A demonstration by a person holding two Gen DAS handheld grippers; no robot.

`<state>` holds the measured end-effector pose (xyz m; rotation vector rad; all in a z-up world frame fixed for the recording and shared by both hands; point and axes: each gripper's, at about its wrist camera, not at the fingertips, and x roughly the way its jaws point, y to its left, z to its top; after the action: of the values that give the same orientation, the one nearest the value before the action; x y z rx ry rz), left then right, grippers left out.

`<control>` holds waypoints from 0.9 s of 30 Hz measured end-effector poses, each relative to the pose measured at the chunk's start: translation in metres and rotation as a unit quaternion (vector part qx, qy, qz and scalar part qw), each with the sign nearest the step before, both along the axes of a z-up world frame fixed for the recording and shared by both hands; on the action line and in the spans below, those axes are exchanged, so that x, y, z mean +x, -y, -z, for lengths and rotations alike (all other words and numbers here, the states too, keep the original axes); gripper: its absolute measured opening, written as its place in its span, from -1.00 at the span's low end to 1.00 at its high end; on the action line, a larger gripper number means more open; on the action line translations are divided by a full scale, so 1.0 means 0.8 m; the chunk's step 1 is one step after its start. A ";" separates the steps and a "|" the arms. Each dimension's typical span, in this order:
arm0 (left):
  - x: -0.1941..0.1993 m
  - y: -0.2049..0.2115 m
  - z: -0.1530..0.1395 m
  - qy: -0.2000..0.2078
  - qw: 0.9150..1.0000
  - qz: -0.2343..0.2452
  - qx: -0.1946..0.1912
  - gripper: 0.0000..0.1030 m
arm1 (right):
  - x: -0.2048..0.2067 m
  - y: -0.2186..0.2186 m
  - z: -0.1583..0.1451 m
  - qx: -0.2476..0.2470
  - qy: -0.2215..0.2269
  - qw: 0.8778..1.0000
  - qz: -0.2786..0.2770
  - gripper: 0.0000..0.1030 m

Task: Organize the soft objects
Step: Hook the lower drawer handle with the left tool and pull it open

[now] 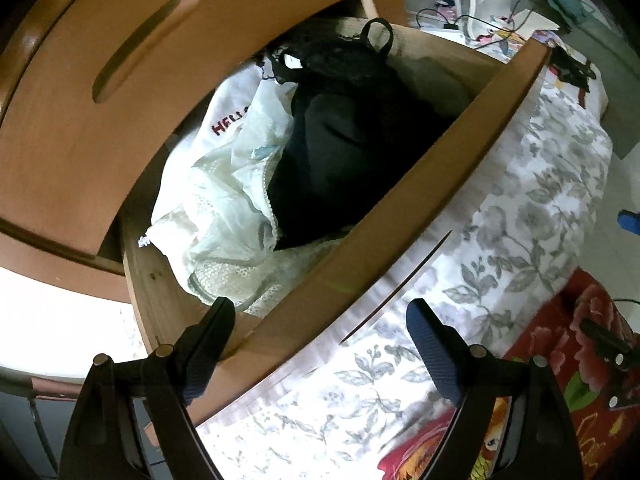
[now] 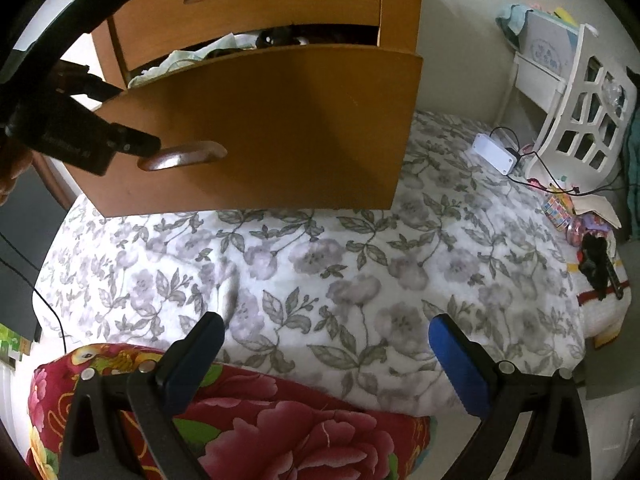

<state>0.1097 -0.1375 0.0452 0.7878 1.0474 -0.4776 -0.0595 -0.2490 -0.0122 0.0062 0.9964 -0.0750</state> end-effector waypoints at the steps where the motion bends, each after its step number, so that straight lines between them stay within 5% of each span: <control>1: -0.003 0.000 -0.001 0.000 1.000 0.001 0.002 0.71 | -0.001 -0.001 0.000 -0.001 0.000 1.000 -0.001 1.00; 6: -0.013 -0.005 -0.031 0.000 1.000 0.007 0.006 0.71 | -0.008 -0.006 -0.004 -0.004 0.002 1.000 -0.005 1.00; 21: -0.024 -0.004 -0.027 0.030 0.999 0.005 0.025 0.71 | -0.020 -0.010 -0.011 -0.005 0.005 1.000 -0.007 1.00; 27: -0.028 -0.016 -0.036 0.033 0.999 -0.009 -0.022 0.71 | -0.019 -0.009 -0.011 -0.004 0.004 1.000 -0.005 1.00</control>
<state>0.0870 -0.1249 0.0743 0.7487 0.9800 -0.4547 -0.0745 -0.2419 -0.0033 -0.0048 0.9874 -0.0699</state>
